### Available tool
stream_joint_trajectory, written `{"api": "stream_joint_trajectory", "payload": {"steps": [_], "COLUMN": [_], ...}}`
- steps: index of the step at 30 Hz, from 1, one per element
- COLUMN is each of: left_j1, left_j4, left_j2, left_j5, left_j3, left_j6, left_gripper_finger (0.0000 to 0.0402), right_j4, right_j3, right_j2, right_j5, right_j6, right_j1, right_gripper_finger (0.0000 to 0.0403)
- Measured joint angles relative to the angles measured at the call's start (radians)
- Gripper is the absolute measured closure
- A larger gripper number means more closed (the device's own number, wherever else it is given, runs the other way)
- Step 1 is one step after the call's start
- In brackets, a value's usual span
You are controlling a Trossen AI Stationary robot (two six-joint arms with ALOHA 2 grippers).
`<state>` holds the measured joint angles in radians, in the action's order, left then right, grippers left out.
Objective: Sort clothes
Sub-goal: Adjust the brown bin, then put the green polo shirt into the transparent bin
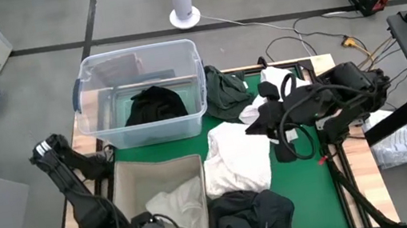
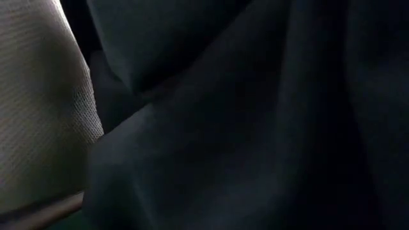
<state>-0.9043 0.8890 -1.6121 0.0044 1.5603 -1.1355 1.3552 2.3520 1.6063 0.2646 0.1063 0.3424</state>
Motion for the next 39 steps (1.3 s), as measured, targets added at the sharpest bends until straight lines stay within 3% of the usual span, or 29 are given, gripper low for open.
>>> {"api": "stream_joint_trajectory", "payload": {"steps": [8,16,22,30,39], "left_j1": [0.002,0.004,0.025,0.146,0.31], "left_j4": [0.165,0.448,0.577,0.63,0.649], "left_j2": [-0.123,-0.188,-0.241,-0.213,-0.182], "left_j5": [-0.022,-0.298,-0.524,-0.599,-0.6], "left_j3": [0.195,0.565,0.799,0.747,0.747], "left_j6": [0.0,0.005,0.135,0.254,0.641], "left_gripper_finger": [0.0402,0.0402,0.0401,0.0401,0.0401], "right_j4": [0.001,0.02,0.083,0.108,0.105], "right_j3": [0.0,0.0,0.0,-0.006,-0.031], "right_j2": [0.0,-0.025,-0.055,-0.082,-0.081], "right_j5": [-0.001,-0.002,-0.002,-0.001,0.102], "right_j6": [-0.028,-0.032,-0.029,-0.032,-0.04], "right_j1": [0.0,0.0,0.0,0.0,-0.03], "right_gripper_finger": [0.039,0.039,0.039,0.039,0.039]}}
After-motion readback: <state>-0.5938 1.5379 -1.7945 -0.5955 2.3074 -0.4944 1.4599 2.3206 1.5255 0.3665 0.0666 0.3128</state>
